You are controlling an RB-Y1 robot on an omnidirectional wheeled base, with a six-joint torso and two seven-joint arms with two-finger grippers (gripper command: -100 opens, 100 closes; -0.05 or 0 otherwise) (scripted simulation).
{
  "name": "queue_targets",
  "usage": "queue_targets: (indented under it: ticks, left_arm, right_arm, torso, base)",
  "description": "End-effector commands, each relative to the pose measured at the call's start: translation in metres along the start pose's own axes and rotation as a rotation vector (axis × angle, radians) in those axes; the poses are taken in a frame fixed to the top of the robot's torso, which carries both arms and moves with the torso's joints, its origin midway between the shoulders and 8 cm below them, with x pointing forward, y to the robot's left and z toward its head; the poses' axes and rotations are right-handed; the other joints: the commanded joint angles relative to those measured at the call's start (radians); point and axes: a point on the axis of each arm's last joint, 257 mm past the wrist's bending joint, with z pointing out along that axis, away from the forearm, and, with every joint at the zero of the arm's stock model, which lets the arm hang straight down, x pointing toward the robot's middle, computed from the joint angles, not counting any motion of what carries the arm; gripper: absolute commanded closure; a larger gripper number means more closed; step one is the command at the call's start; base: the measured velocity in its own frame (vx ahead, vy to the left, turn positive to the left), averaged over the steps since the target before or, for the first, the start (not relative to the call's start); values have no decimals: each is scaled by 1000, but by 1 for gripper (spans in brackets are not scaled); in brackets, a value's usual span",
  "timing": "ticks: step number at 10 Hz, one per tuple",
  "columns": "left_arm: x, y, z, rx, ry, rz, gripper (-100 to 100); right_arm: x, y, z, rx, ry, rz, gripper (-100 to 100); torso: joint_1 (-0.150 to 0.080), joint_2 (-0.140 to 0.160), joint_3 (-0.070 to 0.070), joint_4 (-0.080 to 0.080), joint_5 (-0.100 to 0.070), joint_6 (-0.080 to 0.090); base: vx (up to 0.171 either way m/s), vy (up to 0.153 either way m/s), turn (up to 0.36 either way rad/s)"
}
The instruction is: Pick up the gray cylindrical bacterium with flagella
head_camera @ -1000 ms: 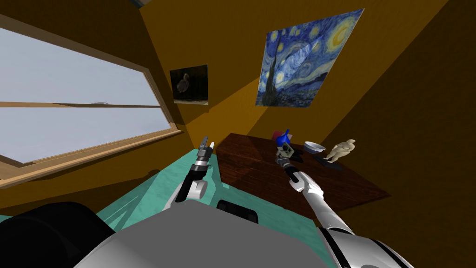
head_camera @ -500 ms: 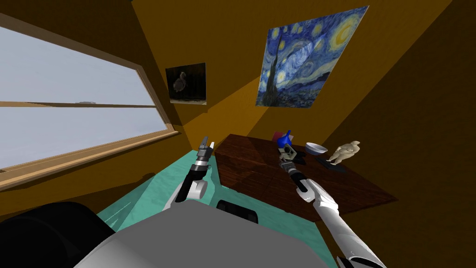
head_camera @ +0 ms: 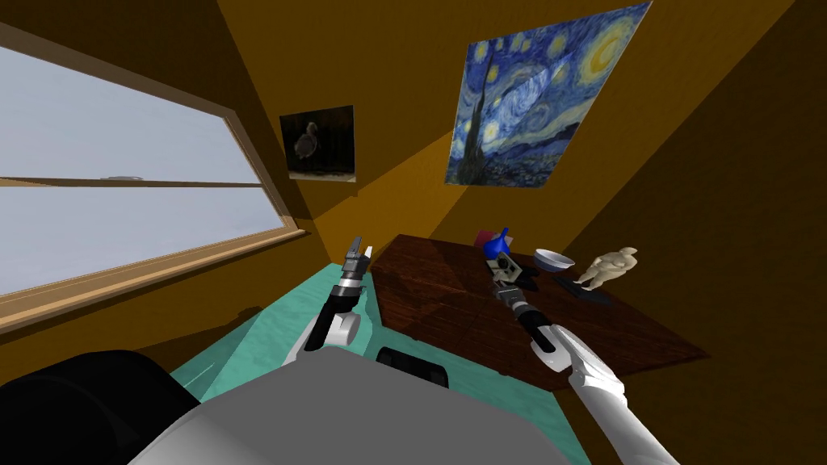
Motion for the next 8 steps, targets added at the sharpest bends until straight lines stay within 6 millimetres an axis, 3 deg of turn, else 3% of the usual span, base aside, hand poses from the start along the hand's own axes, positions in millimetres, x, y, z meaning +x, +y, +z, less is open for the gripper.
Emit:
queue_targets:
  ticks: [1,2,3,8]
  left_arm:
    - [0,0,0,0,0,0,0]
    - [0,0,0,0,0,0,0]
    - [0,0,0,0,0,0,0]
    - [0,0,0,0,0,0,0]
  right_arm:
    - [6,7,-12,-9,6,-1,100]
    - [2,9,-13,-13,-2,-3,100]
    - [1,-3,-26,-10,-9,-8,100]
    - [6,7,-63,-45,-9,-19,100]
  torso:
    - [0,0,0,0,0,0]
    - [-1,2,1,0,-1,-1]
    - [-1,4,2,0,-1,-1]
    - [3,-1,-1,-1,0,-3]
  base:
    - [53,17,-7]
    - [8,2,6]
    - [71,44,-32]
    - [79,44,-26]
